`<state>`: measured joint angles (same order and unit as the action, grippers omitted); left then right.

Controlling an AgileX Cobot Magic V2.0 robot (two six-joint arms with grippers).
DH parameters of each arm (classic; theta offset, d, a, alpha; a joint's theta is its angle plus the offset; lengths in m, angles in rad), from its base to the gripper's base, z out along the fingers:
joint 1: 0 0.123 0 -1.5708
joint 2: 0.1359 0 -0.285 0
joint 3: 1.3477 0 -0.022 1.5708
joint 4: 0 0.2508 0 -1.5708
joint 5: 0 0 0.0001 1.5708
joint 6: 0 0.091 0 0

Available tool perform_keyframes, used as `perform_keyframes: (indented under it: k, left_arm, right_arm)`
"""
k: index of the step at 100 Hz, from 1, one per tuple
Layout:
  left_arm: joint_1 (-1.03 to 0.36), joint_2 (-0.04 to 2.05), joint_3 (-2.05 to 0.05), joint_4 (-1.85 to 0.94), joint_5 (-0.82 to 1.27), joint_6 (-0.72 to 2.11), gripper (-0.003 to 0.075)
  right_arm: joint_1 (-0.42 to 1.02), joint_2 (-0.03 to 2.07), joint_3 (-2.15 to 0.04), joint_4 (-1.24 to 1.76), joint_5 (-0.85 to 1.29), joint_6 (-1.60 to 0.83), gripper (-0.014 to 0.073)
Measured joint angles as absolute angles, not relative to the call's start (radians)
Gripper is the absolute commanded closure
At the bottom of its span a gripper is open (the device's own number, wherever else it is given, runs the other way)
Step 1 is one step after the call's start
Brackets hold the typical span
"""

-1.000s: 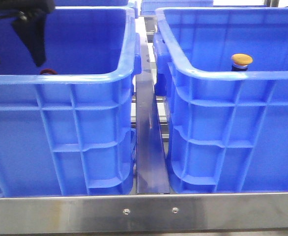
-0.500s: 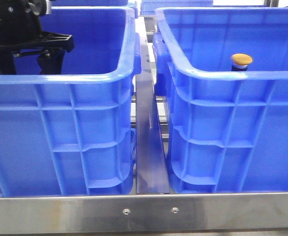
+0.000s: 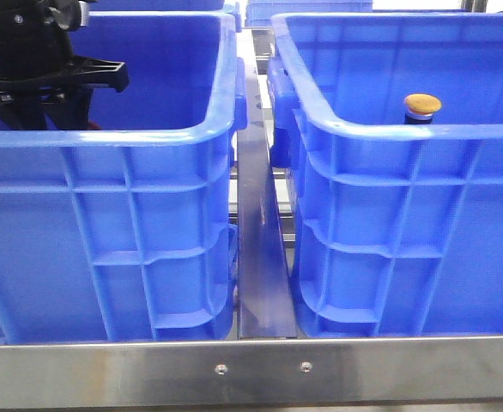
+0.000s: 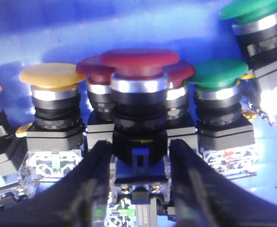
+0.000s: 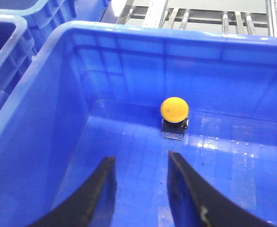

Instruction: Pick red and yellow buttons and place in box

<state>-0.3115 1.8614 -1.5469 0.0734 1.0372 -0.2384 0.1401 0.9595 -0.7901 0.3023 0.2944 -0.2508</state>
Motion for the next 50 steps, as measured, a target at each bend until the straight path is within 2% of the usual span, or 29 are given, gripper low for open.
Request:
perform_keyframes:
  k: [23, 50]
  left_arm:
    - [-0.311, 1.854, -1.547, 0.073, 1.031, -0.238, 0.0587]
    - [-0.339, 1.708, -1.547, 0.076, 1.019, -0.238, 0.0587]
  right_arm:
    - [0.14, 0.96, -0.79, 0.302, 0.294, -0.251, 0.03]
    - [0.14, 0.96, -0.79, 0.302, 0.294, -0.251, 0.03]
